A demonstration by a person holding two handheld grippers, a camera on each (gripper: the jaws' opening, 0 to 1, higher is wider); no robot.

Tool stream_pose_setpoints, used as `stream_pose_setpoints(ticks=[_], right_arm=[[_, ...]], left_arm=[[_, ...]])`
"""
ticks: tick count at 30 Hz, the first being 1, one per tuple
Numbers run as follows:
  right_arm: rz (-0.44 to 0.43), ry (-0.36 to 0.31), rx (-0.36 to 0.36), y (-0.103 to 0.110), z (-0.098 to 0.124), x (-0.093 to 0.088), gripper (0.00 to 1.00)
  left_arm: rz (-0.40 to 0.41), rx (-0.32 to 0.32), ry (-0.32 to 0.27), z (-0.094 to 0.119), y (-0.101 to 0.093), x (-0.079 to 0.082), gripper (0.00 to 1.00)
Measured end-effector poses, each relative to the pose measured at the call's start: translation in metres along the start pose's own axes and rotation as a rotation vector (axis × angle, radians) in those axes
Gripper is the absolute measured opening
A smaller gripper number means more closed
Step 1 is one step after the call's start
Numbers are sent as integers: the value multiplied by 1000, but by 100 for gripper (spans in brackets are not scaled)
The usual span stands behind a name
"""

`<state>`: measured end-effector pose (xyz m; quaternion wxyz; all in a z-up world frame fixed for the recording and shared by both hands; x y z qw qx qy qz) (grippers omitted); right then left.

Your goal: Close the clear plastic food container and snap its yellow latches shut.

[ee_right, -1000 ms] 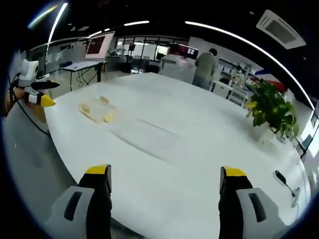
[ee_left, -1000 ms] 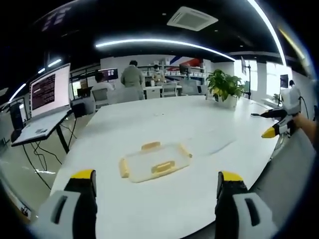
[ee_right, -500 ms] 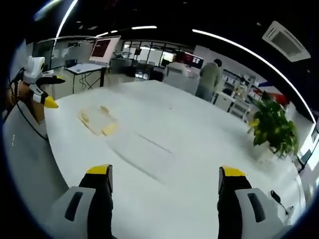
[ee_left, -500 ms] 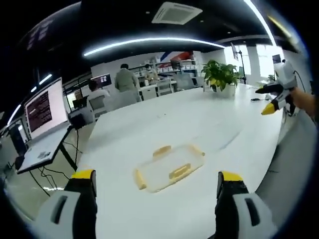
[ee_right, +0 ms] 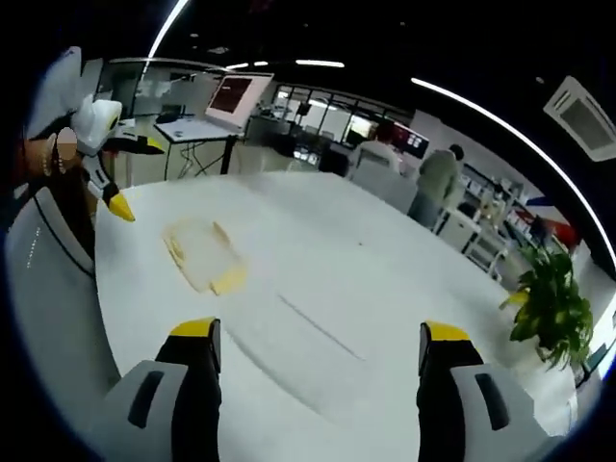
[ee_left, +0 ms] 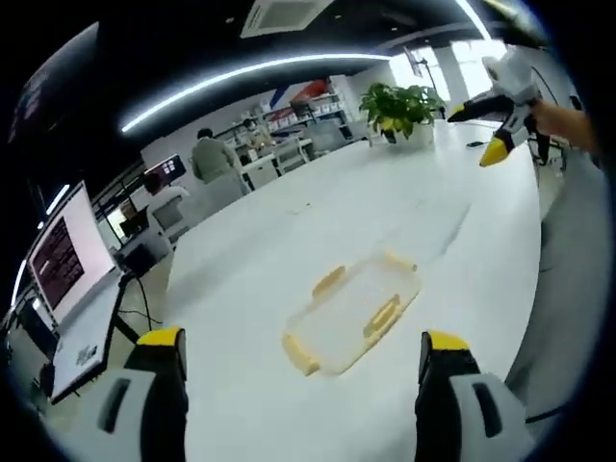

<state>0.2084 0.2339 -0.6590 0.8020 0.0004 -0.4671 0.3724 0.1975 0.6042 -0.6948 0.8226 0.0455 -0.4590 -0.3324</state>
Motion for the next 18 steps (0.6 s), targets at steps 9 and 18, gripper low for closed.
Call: stream_pose_setpoints(ticks=[9,18], right_arm=[[197,22,84,20,-38,23,79],[313,40,156,36,-70,38,76]], left_arm=[[-177,-8,72,-19,23,3,99],[-340,-44,150,-45,33,3,99]])
Point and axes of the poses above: the point that each gripper's makers call its tool centre point, and the gripper's own axes: z roughly backward along the fingers, y roughly to its left, x roughly out of its top, the point moved 8 cm from there along z, roughly backward along the fingers, and after that the axes turned 7 degrees about y, right-handed, at the moved point
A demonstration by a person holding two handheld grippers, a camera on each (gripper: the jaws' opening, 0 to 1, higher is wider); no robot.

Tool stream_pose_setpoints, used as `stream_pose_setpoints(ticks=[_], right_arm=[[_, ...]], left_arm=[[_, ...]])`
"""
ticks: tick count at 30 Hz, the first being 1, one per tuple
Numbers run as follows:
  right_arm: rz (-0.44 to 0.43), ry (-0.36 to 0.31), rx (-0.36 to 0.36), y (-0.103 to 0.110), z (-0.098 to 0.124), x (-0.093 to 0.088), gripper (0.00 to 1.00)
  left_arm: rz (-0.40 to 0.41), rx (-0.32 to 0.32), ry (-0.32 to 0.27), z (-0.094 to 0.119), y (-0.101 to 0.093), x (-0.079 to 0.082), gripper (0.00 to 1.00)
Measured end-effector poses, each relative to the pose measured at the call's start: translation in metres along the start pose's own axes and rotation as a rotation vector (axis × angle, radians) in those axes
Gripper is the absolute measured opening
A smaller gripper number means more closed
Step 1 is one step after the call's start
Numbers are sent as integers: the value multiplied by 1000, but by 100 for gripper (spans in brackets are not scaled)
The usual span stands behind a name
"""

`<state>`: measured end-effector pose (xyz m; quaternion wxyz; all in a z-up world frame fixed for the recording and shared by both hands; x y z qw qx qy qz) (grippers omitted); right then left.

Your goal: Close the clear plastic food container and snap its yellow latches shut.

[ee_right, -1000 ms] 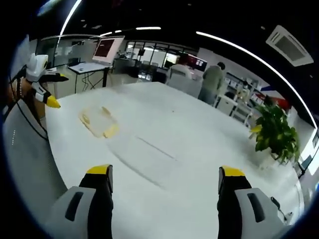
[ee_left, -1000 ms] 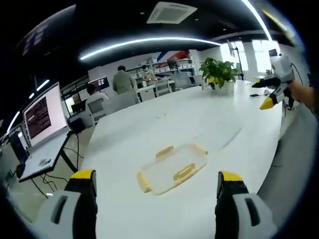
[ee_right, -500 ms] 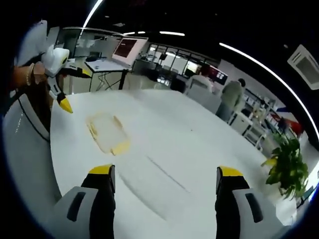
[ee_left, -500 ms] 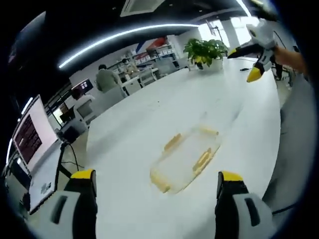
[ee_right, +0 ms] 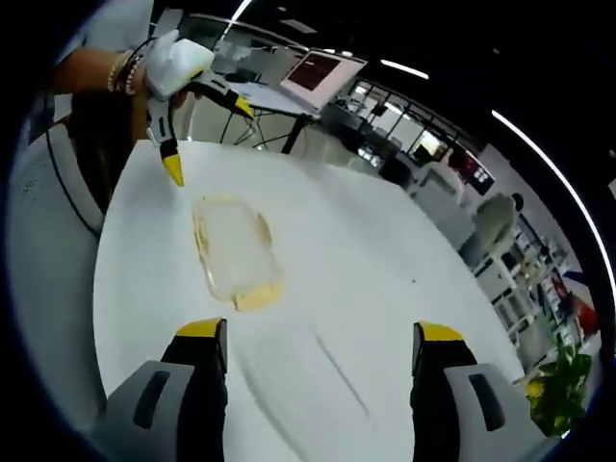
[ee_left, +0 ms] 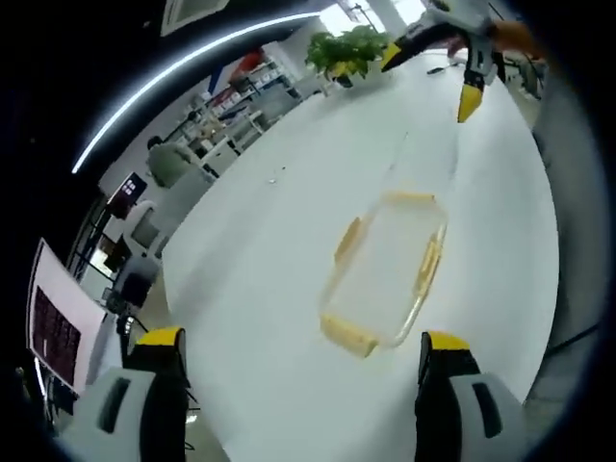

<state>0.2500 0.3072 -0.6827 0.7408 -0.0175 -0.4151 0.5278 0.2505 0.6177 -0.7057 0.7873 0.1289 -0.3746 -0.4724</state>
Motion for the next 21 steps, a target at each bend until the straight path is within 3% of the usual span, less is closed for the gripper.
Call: stream_pose_setpoints(ticks=[10,15,21], right_arm=[[59,3,58,2,-29,12,72],[88,27,153,6,-47,14,70],[110,47,228,0,-68,24,68]], left_arm=[[-157,-4,63,-25,12,-1,96],[-232,-51,103,-41,14,-2,96],[-251,-113,109,-56,20,1,96]])
Point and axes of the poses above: the point that each gripper's makers call its tool centre point, and the gripper's own axes: z roughly backward along the fingers, y roughly to its left, x roughly out of its top, the point moved 8 cm from there along z, roughly backward along the fingers, and after that the axes turned 7 degrees about y, right-handed, at the moved point
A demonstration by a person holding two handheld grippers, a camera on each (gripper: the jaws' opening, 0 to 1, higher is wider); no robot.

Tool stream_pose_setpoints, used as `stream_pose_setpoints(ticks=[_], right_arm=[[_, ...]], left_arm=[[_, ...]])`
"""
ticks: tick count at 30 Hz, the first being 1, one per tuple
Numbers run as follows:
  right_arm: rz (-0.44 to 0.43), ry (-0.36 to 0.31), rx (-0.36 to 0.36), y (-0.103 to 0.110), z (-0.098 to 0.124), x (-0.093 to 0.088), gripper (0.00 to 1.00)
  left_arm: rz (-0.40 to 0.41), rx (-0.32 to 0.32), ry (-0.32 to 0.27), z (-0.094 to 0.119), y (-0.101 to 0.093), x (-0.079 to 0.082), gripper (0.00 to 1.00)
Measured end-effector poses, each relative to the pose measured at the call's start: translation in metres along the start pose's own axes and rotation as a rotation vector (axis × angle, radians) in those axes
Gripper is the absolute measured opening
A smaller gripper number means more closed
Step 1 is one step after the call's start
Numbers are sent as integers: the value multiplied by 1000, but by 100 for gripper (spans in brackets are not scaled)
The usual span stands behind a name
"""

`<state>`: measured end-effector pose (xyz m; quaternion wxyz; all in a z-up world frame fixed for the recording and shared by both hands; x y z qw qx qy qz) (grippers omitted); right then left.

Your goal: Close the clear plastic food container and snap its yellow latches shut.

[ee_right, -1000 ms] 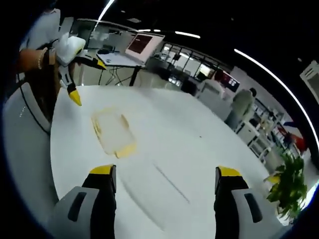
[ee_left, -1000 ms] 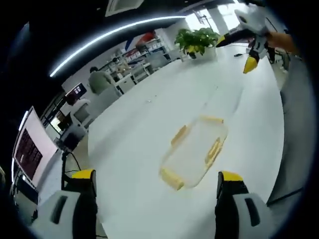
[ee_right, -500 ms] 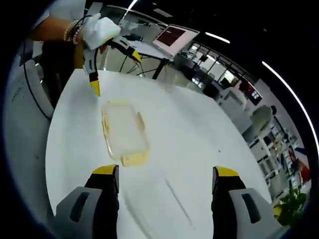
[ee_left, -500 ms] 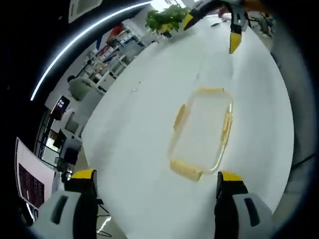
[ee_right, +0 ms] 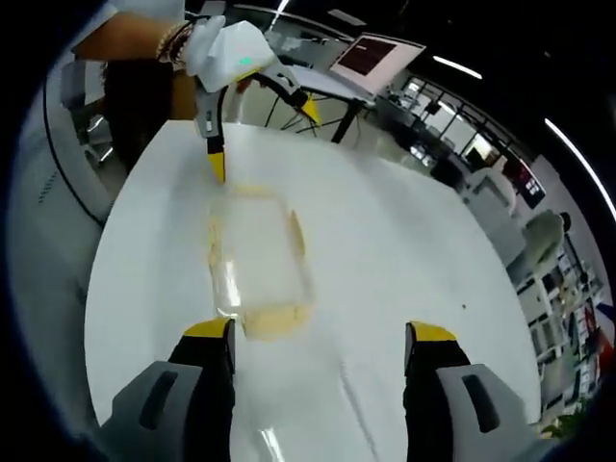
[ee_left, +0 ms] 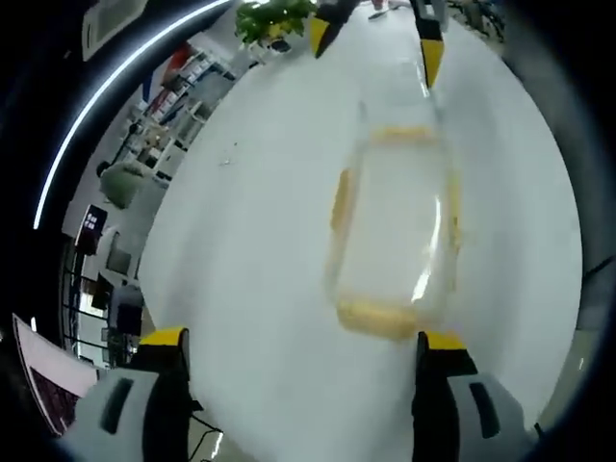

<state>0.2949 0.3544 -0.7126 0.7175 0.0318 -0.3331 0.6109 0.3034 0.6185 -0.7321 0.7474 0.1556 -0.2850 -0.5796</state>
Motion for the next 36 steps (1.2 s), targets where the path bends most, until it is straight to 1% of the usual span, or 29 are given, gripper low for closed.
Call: stream_pose_setpoints(ticks=[1,2,4,5,6,7,8,9,12,13,14,15,17,19,21,22,24,27,29,32,36], right_arm=[[3,4,8,-1,-2,1,69],[12,9,36,-1,-6,3,69],[12,16,67,0,-10,4,68],[8,30,91,0,-13,4,68],[4,29,102,0,-16,5,68],[-2,39,144,1,-20,5,67],[2,62,156,1,-22,4,66],[26,93,155,1,-26,2,65],[52,127,199,4,-33,-1,65],[61,141,223,6,-35,-1,64],[78,142,227,7,-36,0,64],[106,148,235,7,-39,0,62],[131,165,252,8,-43,0,59],[121,169,265,7,-49,2,58],[109,172,295,7,-53,2,58],[107,169,297,6,-54,3,57],[113,178,299,4,-57,2,52],[104,204,322,5,-61,-2,52],[104,209,343,7,-61,-3,52],[139,232,335,7,-64,-6,49],[135,230,359,10,-67,-6,46]], left_arm=[[8,-12,3,-3,2,1,95],[10,-21,8,-5,2,1,95],[-2,-54,3,-8,1,4,95],[-4,-68,7,-9,0,5,95],[-10,-76,11,-12,2,5,95],[-14,-85,15,-14,2,5,94],[-22,-100,26,-16,1,5,94],[-21,-111,34,-18,0,5,95],[-35,-138,39,-23,-3,6,94],[-34,-153,42,-23,-3,6,91],[-28,-155,42,-24,-2,6,91],[-32,-167,43,-25,-1,6,91],[-37,-192,41,-26,-1,6,89],[-49,-230,31,-28,-2,7,83],[-35,-253,27,-29,-3,6,79],[-34,-257,25,-30,-3,6,78],[-33,-266,22,-30,-3,6,78],[-43,-285,18,-29,-5,6,74],[-47,-301,19,-29,-6,6,72],[-50,-305,20,-29,-6,6,73],[-58,-341,26,-30,-6,7,71]])
Point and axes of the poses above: the point that each gripper's makers call its tool centre point, and the gripper's own axes: z roughly backward along the fingers, y roughly to its left, x roughly out of its top, the point moved 8 cm from there along z, roughly backward along the fingers, and after that the axes turned 7 degrees about y, right-handed, at the moved point
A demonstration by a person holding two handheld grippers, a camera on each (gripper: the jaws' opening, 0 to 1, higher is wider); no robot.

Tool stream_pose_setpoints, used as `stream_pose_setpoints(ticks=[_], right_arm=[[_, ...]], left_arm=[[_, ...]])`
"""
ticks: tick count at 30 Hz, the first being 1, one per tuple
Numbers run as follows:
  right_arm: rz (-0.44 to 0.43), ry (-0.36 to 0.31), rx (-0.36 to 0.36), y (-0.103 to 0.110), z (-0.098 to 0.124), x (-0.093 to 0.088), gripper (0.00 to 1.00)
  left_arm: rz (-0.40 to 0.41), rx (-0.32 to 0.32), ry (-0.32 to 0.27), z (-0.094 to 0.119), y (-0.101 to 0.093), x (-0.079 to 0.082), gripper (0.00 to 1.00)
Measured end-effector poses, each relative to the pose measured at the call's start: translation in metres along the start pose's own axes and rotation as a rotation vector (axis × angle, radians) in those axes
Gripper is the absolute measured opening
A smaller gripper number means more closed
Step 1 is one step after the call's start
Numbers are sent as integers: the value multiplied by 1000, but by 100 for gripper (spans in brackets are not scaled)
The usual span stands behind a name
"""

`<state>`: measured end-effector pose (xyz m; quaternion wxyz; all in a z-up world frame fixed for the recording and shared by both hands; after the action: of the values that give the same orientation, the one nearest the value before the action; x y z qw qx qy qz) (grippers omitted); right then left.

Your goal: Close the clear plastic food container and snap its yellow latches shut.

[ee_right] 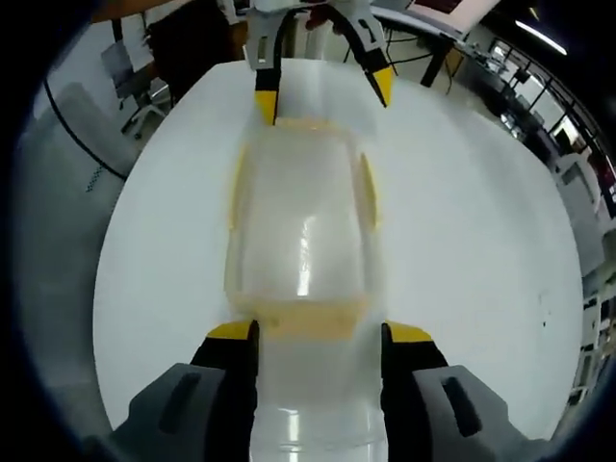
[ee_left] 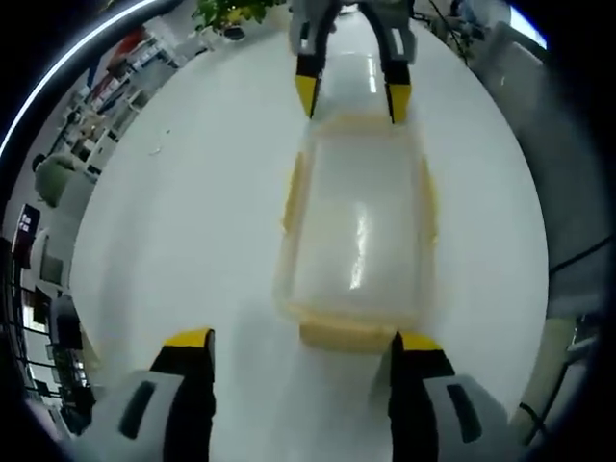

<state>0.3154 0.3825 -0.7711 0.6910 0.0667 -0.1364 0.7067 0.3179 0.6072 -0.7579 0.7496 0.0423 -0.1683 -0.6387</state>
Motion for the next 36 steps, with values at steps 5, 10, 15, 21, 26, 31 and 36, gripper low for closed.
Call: stream_pose_setpoints(ticks=[5,10,15,21,26,31,36], right_arm=[[7,0,48,3,-2,2,37],[-19,-10,95,-1,-5,1,38],[4,-1,98,1,-4,3,38],[24,15,107,0,-4,6,38],[23,22,107,0,-4,6,38],[19,23,109,0,-3,6,38],[16,21,112,-1,-3,5,37]], left_arm=[[-31,-47,13,-1,-2,3,66],[-52,-144,12,-4,-6,4,53],[-72,-201,3,-4,-10,3,41],[-90,-227,7,-6,-10,3,39],[-87,-254,26,-7,-9,5,37],[-90,-271,45,-7,-10,6,36],[-89,-273,44,-8,-9,6,36]])
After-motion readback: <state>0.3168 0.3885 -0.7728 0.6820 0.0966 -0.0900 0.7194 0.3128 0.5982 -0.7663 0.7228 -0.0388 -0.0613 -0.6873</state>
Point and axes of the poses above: the point that each gripper's makers call its tool centre point, and the gripper's own axes: z roughly backward along the fingers, y roughly to its left, x roughly out of its top, the point moved 8 cm from there along z, roughly backward along the fingers, and after that the axes turned 7 degrees about y, right-handed, at the moved point
